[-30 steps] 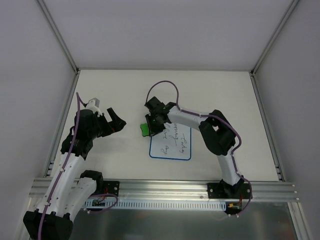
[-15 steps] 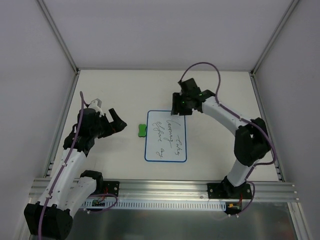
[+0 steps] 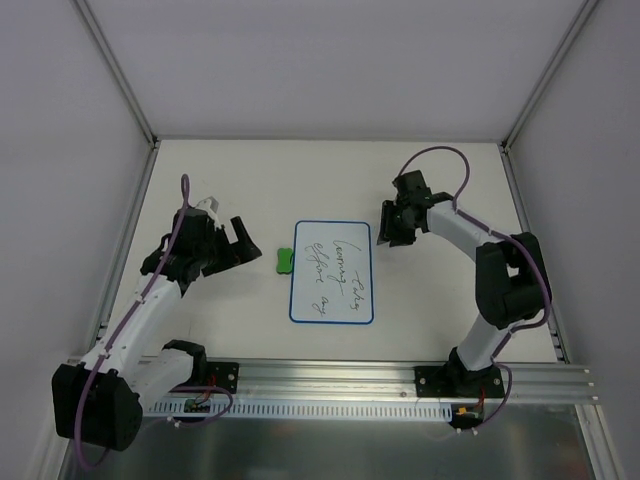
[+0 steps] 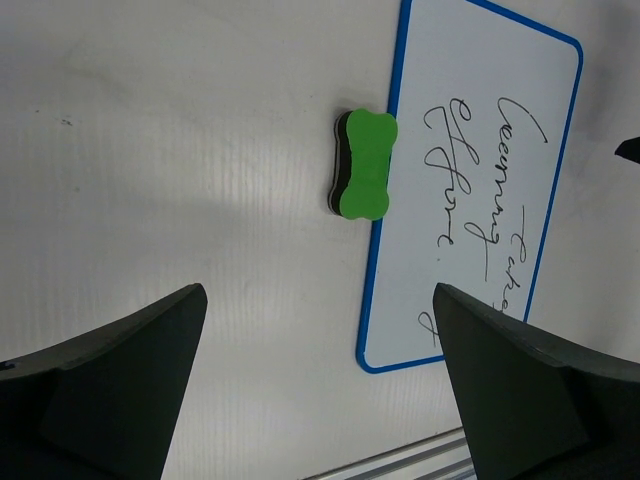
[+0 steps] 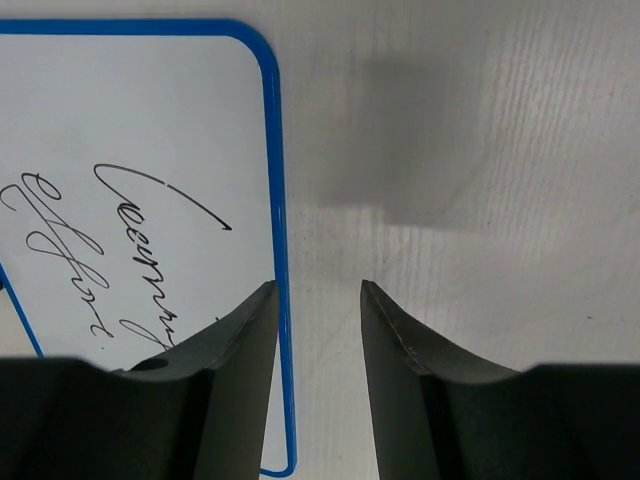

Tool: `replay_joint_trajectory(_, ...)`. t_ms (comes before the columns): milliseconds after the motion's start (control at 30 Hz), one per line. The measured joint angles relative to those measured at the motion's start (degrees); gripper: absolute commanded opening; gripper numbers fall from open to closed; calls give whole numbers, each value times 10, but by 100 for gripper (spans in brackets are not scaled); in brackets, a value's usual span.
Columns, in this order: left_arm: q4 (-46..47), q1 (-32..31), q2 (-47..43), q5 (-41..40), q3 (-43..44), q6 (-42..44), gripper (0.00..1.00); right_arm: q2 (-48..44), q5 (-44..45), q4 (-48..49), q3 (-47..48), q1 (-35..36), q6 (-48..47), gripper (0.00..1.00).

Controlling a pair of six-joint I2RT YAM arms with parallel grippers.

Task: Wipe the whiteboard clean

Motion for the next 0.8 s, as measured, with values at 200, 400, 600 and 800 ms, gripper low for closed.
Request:
replay_joint_trajectory(200,0,-28,50,-22,19,0,99,55,-18,34,20,-1,6,38)
replay_joint_trajectory(400,0,-36,96,-43,38,0,99,98,-28,68,31,-1,16,36)
replay_joint_trajectory(600,0,-54,142,-65,62,0,99,110,-28,78,42,3,19,34)
replay_joint_trajectory(800,0,-71,200,-87,79,-2,99,113,-5,82,45,14,19,30)
